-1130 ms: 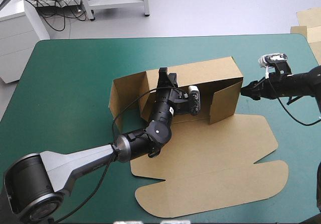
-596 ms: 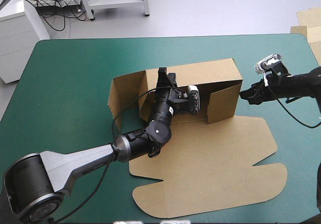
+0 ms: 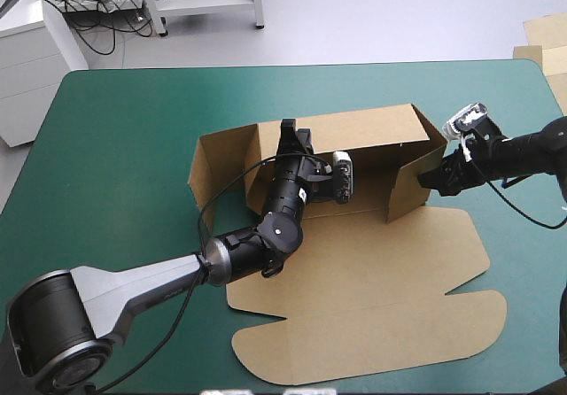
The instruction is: Fold the box
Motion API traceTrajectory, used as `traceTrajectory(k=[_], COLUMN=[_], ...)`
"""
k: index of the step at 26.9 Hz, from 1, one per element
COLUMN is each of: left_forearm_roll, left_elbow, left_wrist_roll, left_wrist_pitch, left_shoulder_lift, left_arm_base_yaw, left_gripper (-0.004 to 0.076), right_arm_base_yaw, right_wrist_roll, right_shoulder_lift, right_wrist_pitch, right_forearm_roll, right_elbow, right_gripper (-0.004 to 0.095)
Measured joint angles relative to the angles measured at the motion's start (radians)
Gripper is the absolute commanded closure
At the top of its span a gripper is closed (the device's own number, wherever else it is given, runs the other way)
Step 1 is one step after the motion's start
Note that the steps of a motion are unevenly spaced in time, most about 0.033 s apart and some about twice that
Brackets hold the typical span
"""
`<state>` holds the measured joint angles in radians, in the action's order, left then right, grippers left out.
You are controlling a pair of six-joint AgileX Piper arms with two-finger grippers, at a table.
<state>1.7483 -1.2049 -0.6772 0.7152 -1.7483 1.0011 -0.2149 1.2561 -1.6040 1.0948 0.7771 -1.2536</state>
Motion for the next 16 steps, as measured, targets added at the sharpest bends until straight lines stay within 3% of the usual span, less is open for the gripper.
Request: traceTrajectory(k=[7, 16], left_forearm_roll=[0.000, 0.001], left_elbow=[0.000, 0.000], left_wrist_roll=[0.006, 0.007], left_wrist_pitch=[-0.002, -0.007], left_shoulder_lift=[0.000, 0.000], left_arm_base_yaw=[0.000, 0.000], left_gripper=[0.0734, 0.0734], right_arm_base_yaw=[0.093, 0.094], right_wrist_roll=[0.085, 0.075], right_shoulder_lift=[-0.027, -0.027], right_wrist_pitch=[-0.105, -0.170], right_forearm_roll=[0.029, 0.139], right_elbow=[0.000, 0.000], right_gripper=[0.0347, 0.0347])
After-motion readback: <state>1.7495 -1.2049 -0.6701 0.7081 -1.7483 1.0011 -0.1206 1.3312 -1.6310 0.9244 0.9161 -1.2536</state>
